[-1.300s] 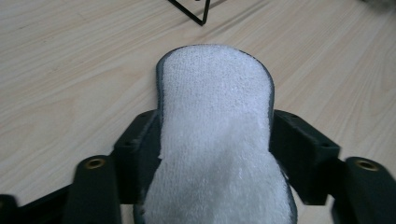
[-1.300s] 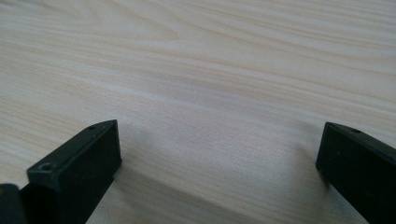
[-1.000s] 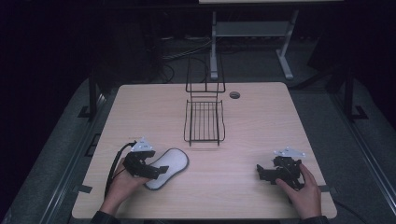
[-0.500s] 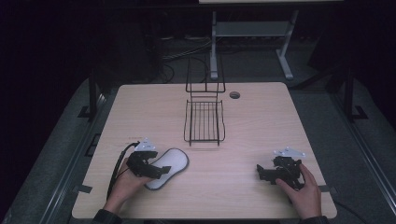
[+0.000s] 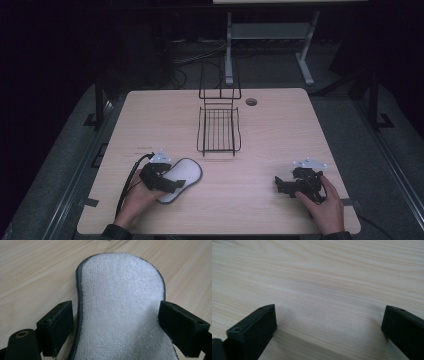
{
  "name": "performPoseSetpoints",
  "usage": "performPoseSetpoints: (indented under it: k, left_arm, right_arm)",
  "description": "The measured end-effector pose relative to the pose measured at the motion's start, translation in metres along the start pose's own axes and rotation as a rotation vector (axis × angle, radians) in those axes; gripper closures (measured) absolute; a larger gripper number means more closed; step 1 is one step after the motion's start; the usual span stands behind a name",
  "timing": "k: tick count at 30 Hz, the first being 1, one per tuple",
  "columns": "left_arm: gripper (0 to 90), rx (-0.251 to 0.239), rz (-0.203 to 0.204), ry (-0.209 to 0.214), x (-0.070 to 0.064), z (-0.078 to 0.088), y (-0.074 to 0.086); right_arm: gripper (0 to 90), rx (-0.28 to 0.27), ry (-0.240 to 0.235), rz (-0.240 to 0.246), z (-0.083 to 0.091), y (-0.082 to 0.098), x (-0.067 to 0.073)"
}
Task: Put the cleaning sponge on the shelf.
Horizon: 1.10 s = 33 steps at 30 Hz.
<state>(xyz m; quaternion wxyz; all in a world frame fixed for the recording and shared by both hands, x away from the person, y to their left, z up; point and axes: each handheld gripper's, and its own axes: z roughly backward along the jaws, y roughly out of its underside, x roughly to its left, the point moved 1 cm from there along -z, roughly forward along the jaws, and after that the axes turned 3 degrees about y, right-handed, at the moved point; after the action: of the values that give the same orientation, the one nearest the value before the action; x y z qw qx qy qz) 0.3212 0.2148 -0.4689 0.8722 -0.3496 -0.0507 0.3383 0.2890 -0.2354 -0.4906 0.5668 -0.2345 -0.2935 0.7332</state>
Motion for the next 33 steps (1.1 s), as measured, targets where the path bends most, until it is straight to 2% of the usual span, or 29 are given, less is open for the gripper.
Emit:
performPoseSetpoints:
  k: [10, 14, 18, 24, 30, 33]
  left_arm:
    - [13.7, 0.015, -0.016, 0.010, -0.001, -0.002, 0.000]
    - [18.9, 0.016, -0.026, 0.026, -0.001, 0.000, 0.000]
    - [21.3, 0.019, -0.049, 0.012, -0.003, 0.001, -0.001]
    - [23.1, 0.010, -0.048, 0.007, -0.004, 0.004, -0.002]
    - [29.0, -0.001, -0.068, 0.011, -0.005, 0.010, -0.004]
    - [35.7, -0.020, -0.078, 0.017, -0.007, 0.015, -0.006]
  right_arm:
    - [0.0, 0.000, 0.000, -0.001, 0.000, 0.000, 0.000]
    - [0.0, 0.000, 0.000, -0.001, 0.000, 0.000, 0.000]
    - [0.0, 0.000, 0.000, 0.000, 0.000, 0.000, 0.000]
    - [0.0, 0.000, 0.000, 0.000, 0.000, 0.000, 0.000]
    - [0.0, 0.000, 0.000, 0.000, 0.000, 0.000, 0.000]
    - [0.0, 0.001, 0.000, -0.001, 0.000, 0.000, 0.000]
